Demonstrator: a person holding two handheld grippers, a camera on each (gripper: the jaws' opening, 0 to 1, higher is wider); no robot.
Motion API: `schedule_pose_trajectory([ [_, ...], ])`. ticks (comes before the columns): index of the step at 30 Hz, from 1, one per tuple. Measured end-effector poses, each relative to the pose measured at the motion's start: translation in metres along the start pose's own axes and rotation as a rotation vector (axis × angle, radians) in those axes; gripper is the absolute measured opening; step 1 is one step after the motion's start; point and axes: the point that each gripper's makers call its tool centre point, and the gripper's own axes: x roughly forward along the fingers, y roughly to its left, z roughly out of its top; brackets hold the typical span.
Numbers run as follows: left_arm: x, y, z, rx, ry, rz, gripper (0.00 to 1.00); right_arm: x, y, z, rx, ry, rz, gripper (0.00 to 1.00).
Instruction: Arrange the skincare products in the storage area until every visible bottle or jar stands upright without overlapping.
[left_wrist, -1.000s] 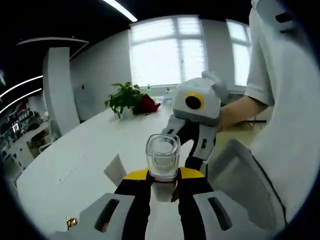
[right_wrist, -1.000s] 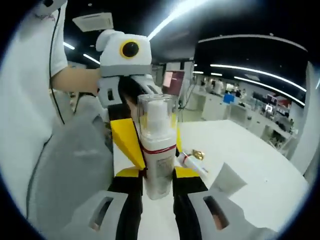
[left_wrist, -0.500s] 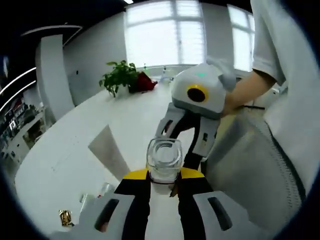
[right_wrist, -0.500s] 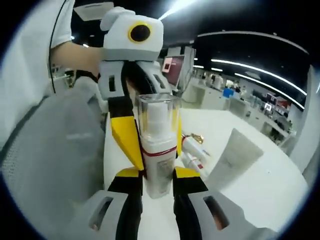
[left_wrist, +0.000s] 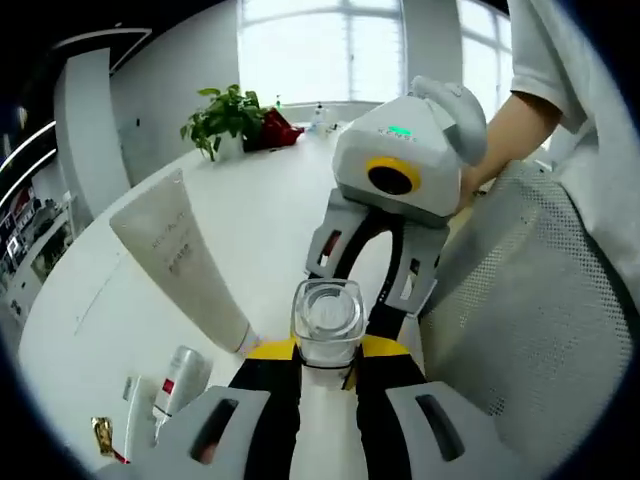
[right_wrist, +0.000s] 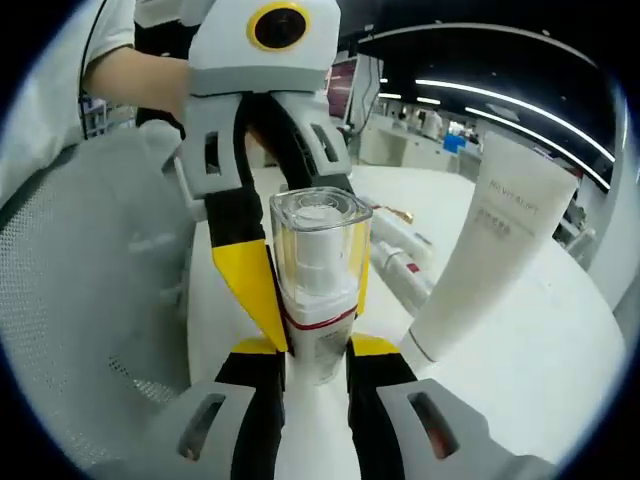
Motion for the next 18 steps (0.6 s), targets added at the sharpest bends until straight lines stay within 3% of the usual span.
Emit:
schedule_pose_trajectory([
  [8,0.015,0.003,-0.010,0.016,0.031,-0.023,0.16,0.007,-0.005,-0.018,0.030,0.016,-0.015,0.23],
  [18,0.022,0.016,-0.003,0.022,-0.014,-0.038,0.17,0.005,-0.019,-0.021,0.066,0.000,-0.057,0.23],
])
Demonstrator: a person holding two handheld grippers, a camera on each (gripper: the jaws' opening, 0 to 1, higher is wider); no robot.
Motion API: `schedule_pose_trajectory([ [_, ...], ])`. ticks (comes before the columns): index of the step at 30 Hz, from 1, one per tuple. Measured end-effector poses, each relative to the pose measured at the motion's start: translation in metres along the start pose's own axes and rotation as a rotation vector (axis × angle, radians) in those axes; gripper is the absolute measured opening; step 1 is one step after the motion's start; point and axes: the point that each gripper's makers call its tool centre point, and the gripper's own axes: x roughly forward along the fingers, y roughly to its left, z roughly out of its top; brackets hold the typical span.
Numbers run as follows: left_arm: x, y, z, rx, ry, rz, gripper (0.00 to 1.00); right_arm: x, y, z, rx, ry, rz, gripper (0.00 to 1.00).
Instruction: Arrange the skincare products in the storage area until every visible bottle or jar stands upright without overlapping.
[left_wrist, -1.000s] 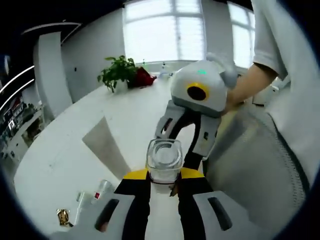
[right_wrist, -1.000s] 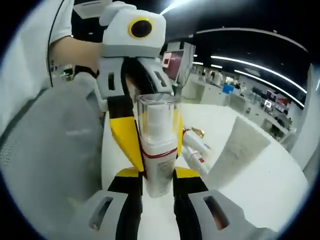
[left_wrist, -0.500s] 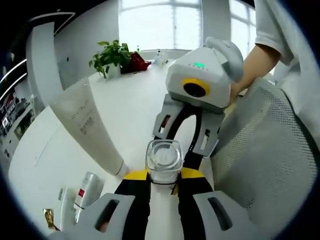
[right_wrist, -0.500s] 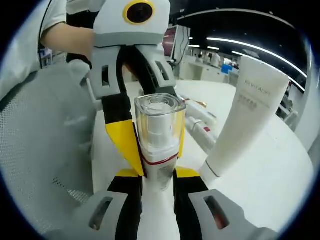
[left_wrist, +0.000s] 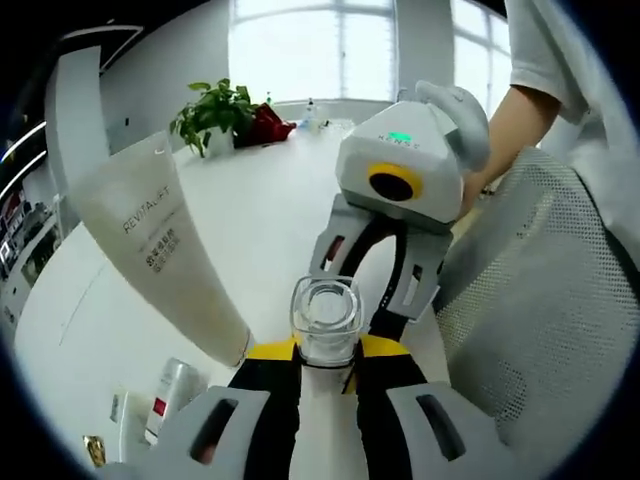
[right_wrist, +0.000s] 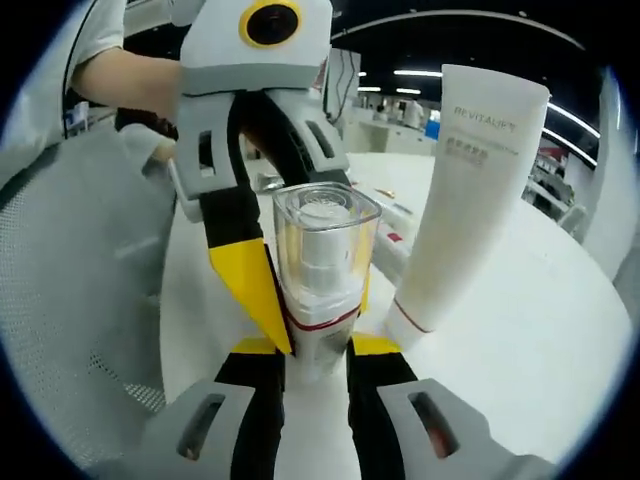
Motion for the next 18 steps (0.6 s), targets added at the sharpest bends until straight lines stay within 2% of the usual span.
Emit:
schedule_pose_trajectory([
  [10,0.006,0.021,0.002,-0.017,-0.031,0.015,0.17,0.004,-0.016,0.002,-0.019,0.004,0.003,0.23],
  [18,0.010,0.034,-0.001,-0.088,-0.054,0.027,0.18,0.006,-0.025,0.002,-0.017,0.001,0.026,0.23],
])
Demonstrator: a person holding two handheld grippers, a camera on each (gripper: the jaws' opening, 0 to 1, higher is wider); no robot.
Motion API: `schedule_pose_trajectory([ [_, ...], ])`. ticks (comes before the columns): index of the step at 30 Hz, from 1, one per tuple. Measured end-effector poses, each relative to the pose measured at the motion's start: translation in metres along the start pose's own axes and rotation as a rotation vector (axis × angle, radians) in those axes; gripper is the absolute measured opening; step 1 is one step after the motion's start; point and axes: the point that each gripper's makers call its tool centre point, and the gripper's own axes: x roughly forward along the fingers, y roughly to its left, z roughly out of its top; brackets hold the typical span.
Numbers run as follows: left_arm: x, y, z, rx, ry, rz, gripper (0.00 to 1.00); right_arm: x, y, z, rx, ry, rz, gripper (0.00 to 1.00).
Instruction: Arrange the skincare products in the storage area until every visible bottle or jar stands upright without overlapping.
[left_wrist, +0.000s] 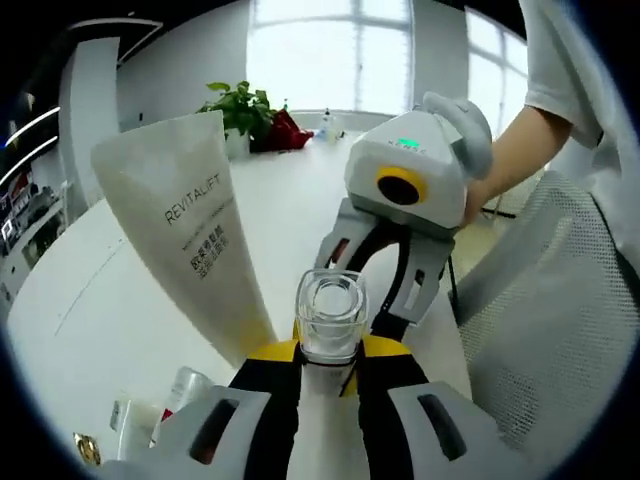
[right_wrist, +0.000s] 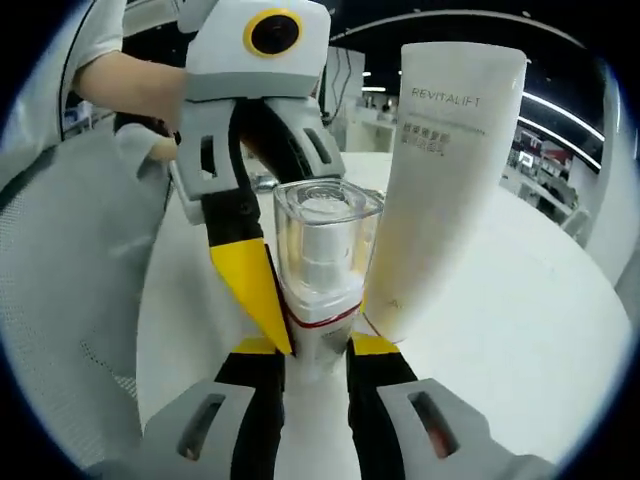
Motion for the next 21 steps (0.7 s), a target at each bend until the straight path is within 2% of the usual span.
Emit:
schedule_pose_trajectory([
  [17,-0.0001,0.0007,-0.0025,-0.018,0.011,0.020,0.18,0.0019,-0.0082,-0.0028,0.013,-0.002,0.008,0.22],
  [21,-0.0052,0.0019,-0.0081,-0.020,0.037,0.037,0.17,0.0014,-0.0083,-0.0085,0.002,0.027,0.000,0.20],
])
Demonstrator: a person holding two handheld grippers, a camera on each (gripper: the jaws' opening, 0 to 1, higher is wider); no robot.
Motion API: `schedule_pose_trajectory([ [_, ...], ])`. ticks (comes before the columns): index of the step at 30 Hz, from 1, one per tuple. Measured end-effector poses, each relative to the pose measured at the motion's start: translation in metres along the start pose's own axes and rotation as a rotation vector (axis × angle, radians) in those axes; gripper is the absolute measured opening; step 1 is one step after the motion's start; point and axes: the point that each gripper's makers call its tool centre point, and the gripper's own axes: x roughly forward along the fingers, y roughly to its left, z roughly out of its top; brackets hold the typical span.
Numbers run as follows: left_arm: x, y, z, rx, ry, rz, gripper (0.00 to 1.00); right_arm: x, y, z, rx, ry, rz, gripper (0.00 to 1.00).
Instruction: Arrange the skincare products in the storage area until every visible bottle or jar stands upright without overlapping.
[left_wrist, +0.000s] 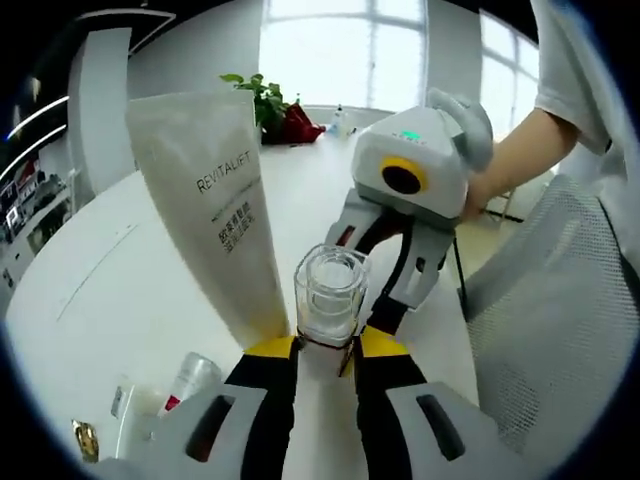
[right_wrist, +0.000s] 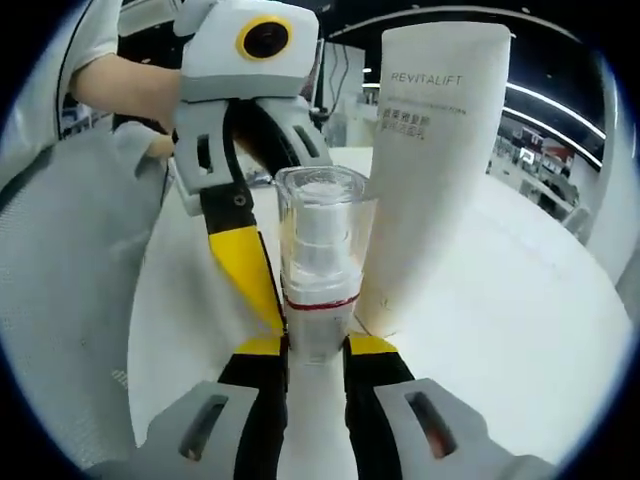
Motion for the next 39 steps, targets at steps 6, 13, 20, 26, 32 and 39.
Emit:
schedule_pose_trajectory([
  [6,-0.006,0.004,-0.006,-0.023,0.002,0.010,0.15,0.000,0.001,-0.003,0.023,0.009,-0.002,0.20],
  [13,-0.002,0.000,-0.009,-0.014,0.021,0.014,0.10,0.000,-0.004,-0.006,0.021,0.011,-0.009,0.20],
  [20,-0.002,-0.004,-0.010,-0.014,0.020,0.002,0.11,0.000,-0.001,-0.008,-0.022,0.016,0.024,0.20],
  [26,-0.002,-0.006,-0.013,-0.020,0.025,0.004,0.11,-0.001,0.001,-0.005,-0.066,-0.001,0.084,0.20],
  [32,-0.003,-0.008,-0.016,-0.028,0.031,0.006,0.11,0.000,0.001,-0.001,-0.065,-0.022,0.122,0.20],
  [39,-0.003,-0.011,-0.017,-0.031,0.035,0.001,0.11,0.002,-0.001,0.001,-0.085,-0.021,0.146,0.20],
])
